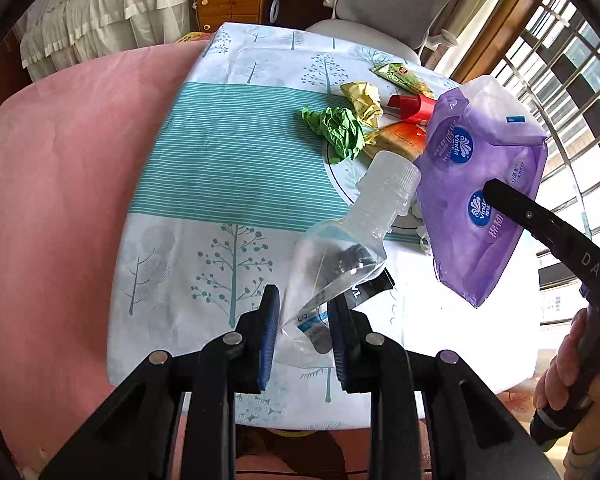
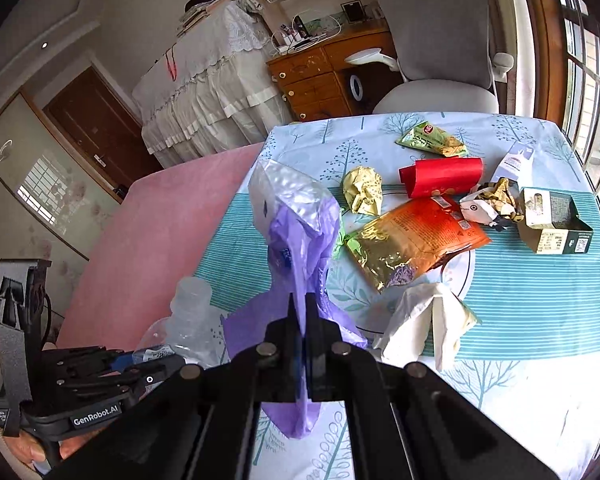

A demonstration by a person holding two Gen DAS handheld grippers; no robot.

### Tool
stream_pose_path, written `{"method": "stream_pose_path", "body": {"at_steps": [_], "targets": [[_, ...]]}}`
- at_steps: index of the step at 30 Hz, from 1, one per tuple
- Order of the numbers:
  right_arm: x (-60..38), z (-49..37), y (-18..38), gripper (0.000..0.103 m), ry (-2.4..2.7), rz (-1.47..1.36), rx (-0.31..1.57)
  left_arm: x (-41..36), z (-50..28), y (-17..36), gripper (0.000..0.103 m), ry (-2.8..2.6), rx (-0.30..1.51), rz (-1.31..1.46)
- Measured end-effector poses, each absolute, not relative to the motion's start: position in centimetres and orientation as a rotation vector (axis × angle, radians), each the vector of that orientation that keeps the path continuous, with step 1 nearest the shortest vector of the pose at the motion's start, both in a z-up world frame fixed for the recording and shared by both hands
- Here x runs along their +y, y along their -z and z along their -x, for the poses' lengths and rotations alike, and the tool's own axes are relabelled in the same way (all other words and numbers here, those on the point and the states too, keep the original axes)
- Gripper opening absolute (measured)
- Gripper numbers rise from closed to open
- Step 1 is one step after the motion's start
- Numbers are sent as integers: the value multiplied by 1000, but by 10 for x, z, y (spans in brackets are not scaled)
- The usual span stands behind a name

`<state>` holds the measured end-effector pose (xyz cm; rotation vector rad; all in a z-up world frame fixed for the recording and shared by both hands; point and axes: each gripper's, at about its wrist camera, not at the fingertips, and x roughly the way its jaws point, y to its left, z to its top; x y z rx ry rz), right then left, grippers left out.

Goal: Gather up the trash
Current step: 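Grasp the purple plastic bag with right tool while left tool grasps the clear bottle, then carry bag and bottle over the wastebasket and open both tools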

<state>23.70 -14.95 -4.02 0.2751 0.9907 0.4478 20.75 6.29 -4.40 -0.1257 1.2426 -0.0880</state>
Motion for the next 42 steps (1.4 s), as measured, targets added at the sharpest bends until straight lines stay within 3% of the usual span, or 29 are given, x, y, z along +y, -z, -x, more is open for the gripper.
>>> {"method": "stream_pose_path", "body": {"at_steps": [10,18,26,31,42], "targets": [[-129,-81,27,1,-269,-372,960,86,-82,35,22,287,1179,-25],[-115,29,61,1,-139,-361,1087,86,-8,73,22,415,1258,-93],[-133,72,109,1,-70,-348,1246,58,37,128,22,446,1364,-99],[-131,76,170,1,-98,-326,1329,41,51,186,22,393,1431,-92],[-111,68,397,1,-69,-325,1462,26,51,388,24,226,1548,-61]]}}
